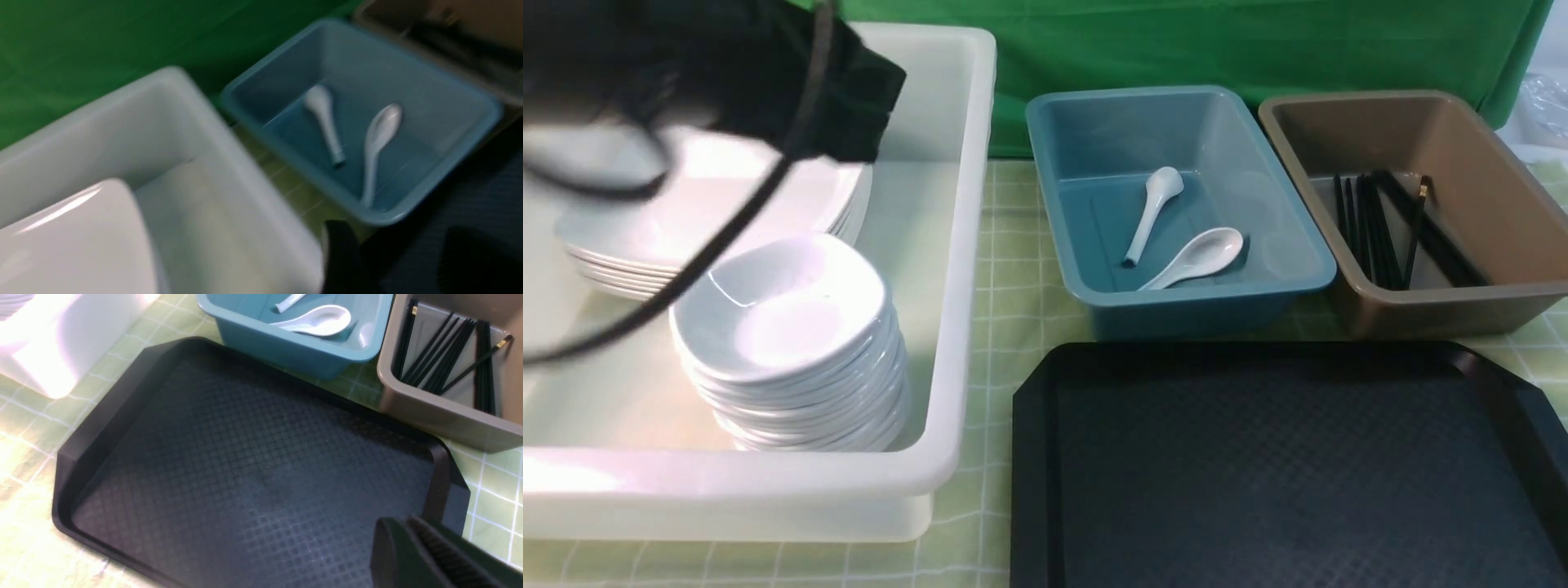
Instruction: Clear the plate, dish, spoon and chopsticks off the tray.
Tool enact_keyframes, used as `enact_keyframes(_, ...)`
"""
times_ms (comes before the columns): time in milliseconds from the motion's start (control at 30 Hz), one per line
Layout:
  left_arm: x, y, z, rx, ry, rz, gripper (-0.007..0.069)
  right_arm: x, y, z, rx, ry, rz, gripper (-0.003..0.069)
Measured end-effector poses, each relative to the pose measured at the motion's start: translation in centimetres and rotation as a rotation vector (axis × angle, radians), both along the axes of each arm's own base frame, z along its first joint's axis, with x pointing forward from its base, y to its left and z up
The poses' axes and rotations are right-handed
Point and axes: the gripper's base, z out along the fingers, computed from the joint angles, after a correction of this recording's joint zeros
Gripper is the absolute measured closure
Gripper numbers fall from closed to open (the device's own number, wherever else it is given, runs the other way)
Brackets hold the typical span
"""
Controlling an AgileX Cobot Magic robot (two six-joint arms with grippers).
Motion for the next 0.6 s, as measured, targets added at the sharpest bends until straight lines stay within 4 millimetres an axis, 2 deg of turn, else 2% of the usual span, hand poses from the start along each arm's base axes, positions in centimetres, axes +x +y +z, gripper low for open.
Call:
enact_keyframes(33,-1.5,0.3,-0.2,-0.032,-0.038,-0.029,0.0519,0.0,0.0,0.0,0.000,0.000,0.000,0.0586)
enact_keyframes(67,-2.5,0.6,-0.4,-0.069,-0.057,-0.043,0.0555,0.0,0.0,0.0,0.000,0.000,0.000,0.0583)
enact_keyframes(167,-5.2,1.8,-1.6,-0.130,-0.146,-0.057,0.0606,0.0,0.0,0.0,0.000,0.000,0.000,0.0575)
enact_keyframes(267,-7.3,3.2,-3.2,-0.170,-0.223,-0.036,0.0613,0.0,0.0,0.0,0.000,0.000,0.000,0.0567)
enact_keyframes(400,-9.0,4.5,-5.1,-0.207,-0.293,0.001,0.0613,0.0,0.0,0.0,0.000,0.000,0.000,0.0559)
enact_keyframes(600,-9.6,5.0,-8.1,-0.156,-0.285,0.010,0.0613,0.0,0.0,0.0,0.000,0.000,0.000,0.0547)
